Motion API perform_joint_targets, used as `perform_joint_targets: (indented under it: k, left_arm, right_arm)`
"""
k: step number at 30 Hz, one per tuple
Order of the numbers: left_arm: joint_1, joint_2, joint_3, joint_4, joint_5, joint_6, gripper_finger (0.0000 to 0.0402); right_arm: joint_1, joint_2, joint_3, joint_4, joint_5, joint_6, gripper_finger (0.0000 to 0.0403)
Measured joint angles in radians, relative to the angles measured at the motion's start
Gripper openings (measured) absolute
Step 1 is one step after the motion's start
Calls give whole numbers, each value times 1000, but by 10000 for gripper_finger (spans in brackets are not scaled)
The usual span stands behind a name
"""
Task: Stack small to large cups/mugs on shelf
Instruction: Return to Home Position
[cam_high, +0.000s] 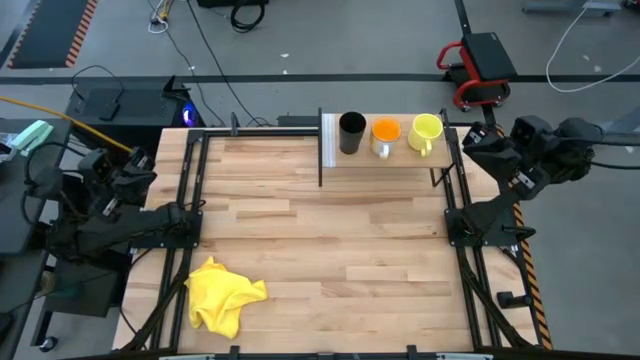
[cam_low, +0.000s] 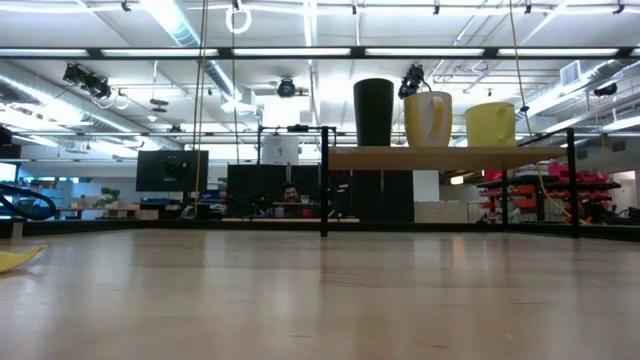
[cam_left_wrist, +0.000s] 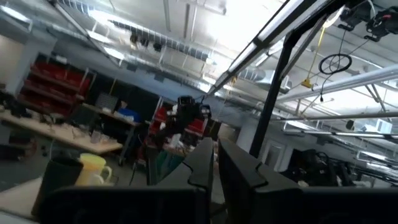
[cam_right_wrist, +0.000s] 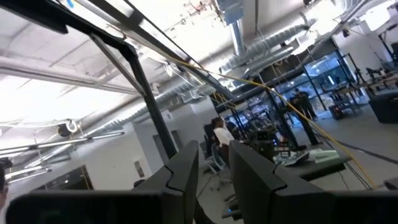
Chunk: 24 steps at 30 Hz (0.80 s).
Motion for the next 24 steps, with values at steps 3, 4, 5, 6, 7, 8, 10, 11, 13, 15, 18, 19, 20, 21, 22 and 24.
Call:
perform_joint_targets:
  k: [3, 4, 5, 6, 7, 8, 10, 11, 13, 15, 18, 19, 20, 21, 22, 24]
  left_arm:
    - [0, 2, -1, -3, 7, 0, 28]
    - [0, 2, -1, -14, 7, 6, 26]
    - [0, 1, -1, -27, 7, 12, 25]
    - [0, 1, -2, -37, 4, 18, 24]
    - [0, 1, -2, -37, 3, 19, 23]
    - [0, 0, -2, -31, 2, 21, 23]
    - [0, 0, -2, -32, 0, 21, 25]
    - [0, 0, -2, -35, 0, 21, 26]
    - [0, 0, -2, -44, 1, 10, 30]
    - [0, 0, -2, -62, 0, 3, 33]
    - [0, 0, -7, -74, 0, 7, 36]
    - [0, 0, -14, -74, 1, 6, 36]
    - [0, 0, -23, -75, 0, 3, 35]
    - [0, 0, -33, -75, 0, -1, 34]
    - [0, 0, -47, -70, 0, -5, 33]
    - [0, 0, -79, -54, 0, -23, 30]
  right_arm:
    - [0, -35, -29, -5, 0, -29, 98]
    - [0, -58, -45, -8, 0, -33, 98]
    - [0, -83, -65, 6, 2, -36, 98]
    - [0, -113, -84, 37, 3, -49, 98]
    - [0, -144, -102, 71, 2, -66, 98]
    - [0, -180, -123, 91, -2, -75, 98]
    - [0, -250, -167, 135, -38, -84, 98]
    - [0, -286, -195, 136, -55, -87, 98]
    - [0, -343, -247, 153, -60, -88, 98]
    - [0, -398, -298, 183, -59, -94, 98]
    - [0, -467, -362, 203, -60, -99, 98]
    - [0, -488, -384, 214, -60, -99, 98]
    - [0, -507, -407, 233, -59, -100, 98]
    - [0, -527, -432, 261, -58, -99, 98]
    - [0, -542, -456, 292, -59, -100, 98]
    - [0, -565, -504, 335, -60, -103, 98]
